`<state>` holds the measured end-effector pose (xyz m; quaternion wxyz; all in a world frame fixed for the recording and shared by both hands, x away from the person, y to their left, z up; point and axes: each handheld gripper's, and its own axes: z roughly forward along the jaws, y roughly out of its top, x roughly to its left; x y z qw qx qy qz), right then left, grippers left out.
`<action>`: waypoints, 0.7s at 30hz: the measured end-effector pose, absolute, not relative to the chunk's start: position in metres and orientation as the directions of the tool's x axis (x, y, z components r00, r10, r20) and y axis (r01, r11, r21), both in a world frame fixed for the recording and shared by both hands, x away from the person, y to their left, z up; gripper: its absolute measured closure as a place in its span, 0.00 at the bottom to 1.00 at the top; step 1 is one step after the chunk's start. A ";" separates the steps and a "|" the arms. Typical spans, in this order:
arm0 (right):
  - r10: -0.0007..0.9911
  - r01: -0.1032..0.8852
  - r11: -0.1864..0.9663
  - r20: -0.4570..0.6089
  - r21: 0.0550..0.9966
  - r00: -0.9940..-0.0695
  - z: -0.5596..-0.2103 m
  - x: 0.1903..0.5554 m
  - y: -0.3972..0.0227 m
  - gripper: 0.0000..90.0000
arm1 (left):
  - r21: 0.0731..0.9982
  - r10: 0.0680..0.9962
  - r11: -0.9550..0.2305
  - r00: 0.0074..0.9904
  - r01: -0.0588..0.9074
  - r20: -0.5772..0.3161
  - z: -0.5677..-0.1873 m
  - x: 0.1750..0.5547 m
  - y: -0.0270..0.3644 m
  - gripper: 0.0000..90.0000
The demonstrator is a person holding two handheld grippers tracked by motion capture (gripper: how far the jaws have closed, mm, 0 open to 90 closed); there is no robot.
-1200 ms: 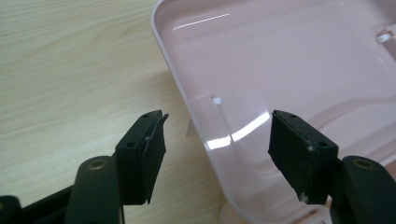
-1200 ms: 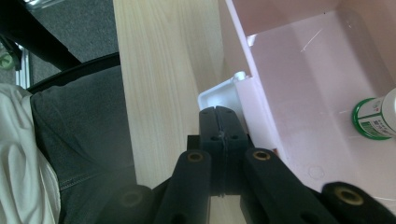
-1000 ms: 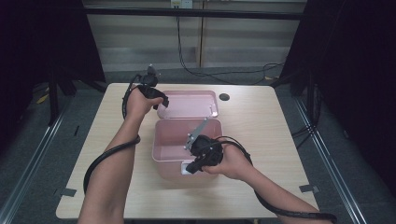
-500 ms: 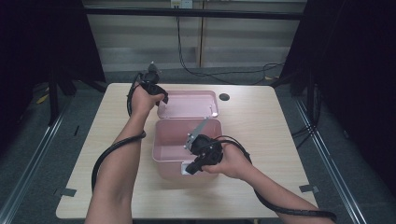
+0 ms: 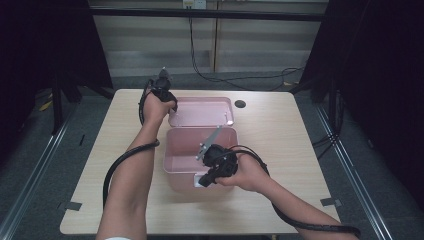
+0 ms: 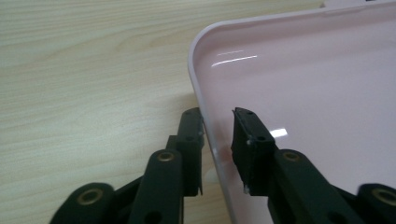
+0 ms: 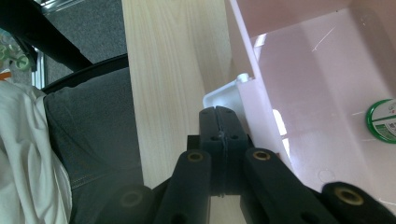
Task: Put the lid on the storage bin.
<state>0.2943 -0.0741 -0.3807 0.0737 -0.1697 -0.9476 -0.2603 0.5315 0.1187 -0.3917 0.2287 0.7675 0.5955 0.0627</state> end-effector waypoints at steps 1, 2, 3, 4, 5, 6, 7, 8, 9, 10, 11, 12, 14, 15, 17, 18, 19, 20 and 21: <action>0.285 0.363 0.806 0.231 0.467 -0.930 -0.381 0.295 -0.074 1.00 | 0.421 0.942 -0.183 0.281 0.889 -0.184 -0.392 0.533 0.121 0.84; 0.291 0.371 0.805 0.237 0.463 -0.927 -0.381 0.295 -0.074 1.00 | 0.418 0.944 -0.180 0.276 0.891 -0.181 -0.393 0.533 0.121 0.86; 0.292 0.372 0.804 0.235 0.464 -0.927 -0.381 0.294 -0.074 1.00 | 0.413 0.943 -0.177 0.274 0.894 -0.190 -0.394 0.534 0.121 0.87; 0.287 0.365 0.806 0.231 0.466 -0.930 -0.381 0.294 -0.074 1.00 | 0.410 0.944 -0.172 0.269 0.896 -0.190 -0.396 0.534 0.121 0.88; 0.287 0.365 0.806 0.230 0.466 -0.930 -0.381 0.294 -0.074 1.00 | 0.404 0.945 -0.170 0.266 0.899 -0.193 -0.396 0.534 0.121 0.89; 0.290 0.366 0.806 0.229 0.465 -0.929 -0.381 0.294 -0.074 1.00 | 0.404 0.945 -0.161 0.258 0.900 -0.199 -0.396 0.534 0.123 0.90; 0.290 0.366 0.806 0.230 0.465 -0.929 -0.381 0.294 -0.074 1.00 | 0.404 0.947 -0.145 0.245 0.903 -0.208 -0.396 0.534 0.123 0.91; 0.291 0.368 0.806 0.231 0.464 -0.928 -0.381 0.294 -0.074 1.00 | 0.399 0.946 -0.149 0.247 0.905 -0.209 -0.395 0.534 0.123 0.91; 0.289 0.366 0.805 0.230 0.468 -0.929 -0.381 0.294 -0.073 1.00 | 0.401 0.947 -0.144 0.244 0.905 -0.211 -0.393 0.534 0.123 0.92; 0.288 0.365 0.807 0.230 0.464 -0.929 -0.381 0.294 -0.073 1.00 | 0.401 0.948 -0.146 0.243 0.904 -0.205 -0.391 0.534 0.123 0.92; 0.285 0.361 0.810 0.228 0.463 -0.931 -0.381 0.294 -0.073 1.00 | 0.400 0.949 -0.149 0.244 0.904 -0.198 -0.389 0.534 0.122 0.93; 0.286 0.363 0.809 0.230 0.462 -0.930 -0.382 0.293 -0.073 1.00 | 0.402 0.950 -0.142 0.238 0.905 -0.201 -0.388 0.533 0.122 0.93; 0.284 0.361 0.813 0.230 0.458 -0.931 -0.382 0.293 -0.072 1.00 | 0.405 0.952 -0.132 0.230 0.905 -0.204 -0.386 0.532 0.122 0.93; 0.286 0.363 0.811 0.230 0.458 -0.930 -0.382 0.293 -0.072 1.00 | 0.409 0.951 -0.136 0.235 0.902 -0.202 -0.385 0.532 0.122 0.93; 0.285 0.362 0.811 0.229 0.460 -0.931 -0.382 0.293 -0.072 1.00 | 0.414 0.951 -0.135 0.235 0.900 -0.201 -0.382 0.530 0.123 0.93; 0.283 0.359 0.812 0.229 0.459 -0.931 -0.382 0.293 -0.072 1.00 | 0.417 0.951 -0.133 0.234 0.899 -0.203 -0.380 0.530 0.123 0.93; 0.283 0.360 0.813 0.229 0.457 -0.931 -0.382 0.293 -0.071 1.00 | 0.418 0.953 -0.130 0.230 0.899 -0.199 -0.379 0.529 0.123 0.94; 0.295 0.374 0.812 0.238 0.448 -0.925 -0.382 0.292 -0.071 1.00 | 0.418 0.953 -0.129 0.230 0.899 -0.200 -0.377 0.529 0.123 0.94; 0.295 0.375 0.812 0.239 0.447 -0.925 -0.382 0.292 -0.071 1.00 | 0.422 0.952 -0.131 0.232 0.897 -0.199 -0.376 0.529 0.124 0.94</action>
